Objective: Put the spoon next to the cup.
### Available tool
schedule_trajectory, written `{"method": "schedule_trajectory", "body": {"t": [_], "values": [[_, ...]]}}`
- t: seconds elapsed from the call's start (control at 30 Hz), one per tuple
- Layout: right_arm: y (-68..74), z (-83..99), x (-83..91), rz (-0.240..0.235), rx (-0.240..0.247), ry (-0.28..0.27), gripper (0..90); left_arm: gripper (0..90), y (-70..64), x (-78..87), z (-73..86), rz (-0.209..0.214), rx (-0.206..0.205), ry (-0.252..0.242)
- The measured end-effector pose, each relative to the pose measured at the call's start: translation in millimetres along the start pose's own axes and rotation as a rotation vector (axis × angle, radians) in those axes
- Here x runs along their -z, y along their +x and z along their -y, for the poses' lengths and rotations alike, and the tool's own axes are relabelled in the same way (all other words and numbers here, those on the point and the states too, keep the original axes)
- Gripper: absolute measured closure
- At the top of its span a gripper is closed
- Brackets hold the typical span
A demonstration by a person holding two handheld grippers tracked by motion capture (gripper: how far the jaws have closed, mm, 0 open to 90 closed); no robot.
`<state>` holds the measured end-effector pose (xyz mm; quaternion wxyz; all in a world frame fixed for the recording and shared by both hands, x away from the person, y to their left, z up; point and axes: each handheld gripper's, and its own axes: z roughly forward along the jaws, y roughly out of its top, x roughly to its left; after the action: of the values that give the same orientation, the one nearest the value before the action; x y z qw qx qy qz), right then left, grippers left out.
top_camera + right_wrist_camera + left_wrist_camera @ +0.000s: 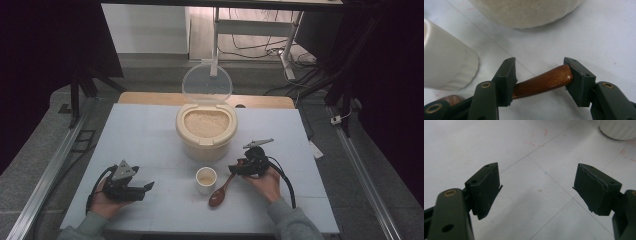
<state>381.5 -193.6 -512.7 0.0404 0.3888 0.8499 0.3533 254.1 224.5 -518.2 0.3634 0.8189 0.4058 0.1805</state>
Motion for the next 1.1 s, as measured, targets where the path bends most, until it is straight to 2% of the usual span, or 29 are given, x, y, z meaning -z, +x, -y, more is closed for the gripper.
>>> {"method": "schedule_trajectory", "body": {"t": [0.17,0.43,0.57,0.7,0.97,1.1], "values": [[1.5,-0.6,-4.3,0.060,0.032,0.004,41.3,20.9,0.0,0.0,0.0,0.000,0.000,0.000],[-2.4,-1.1,-0.7,0.063,0.016,-0.047,41.2,20.9,0.0,0.3,0.1,0.000,0.000,-0.001],[-4.1,0.2,10.9,0.055,0.013,-0.102,43.4,20.9,0.0,0.8,0.1,0.000,0.002,-0.004],[-2.6,6.8,26.0,0.050,0.059,-0.144,44.2,20.9,0.1,1.6,0.3,0.000,0.004,-0.008],[-1.9,36.5,60.4,0.035,0.106,-0.246,43.6,20.8,-0.3,2.5,0.2,-0.001,0.005,-0.011],[-2.1,52.6,73.7,0.050,0.141,-0.264,43.3,20.8,-0.4,3.5,0.2,-0.002,0.008,-0.014]]}}
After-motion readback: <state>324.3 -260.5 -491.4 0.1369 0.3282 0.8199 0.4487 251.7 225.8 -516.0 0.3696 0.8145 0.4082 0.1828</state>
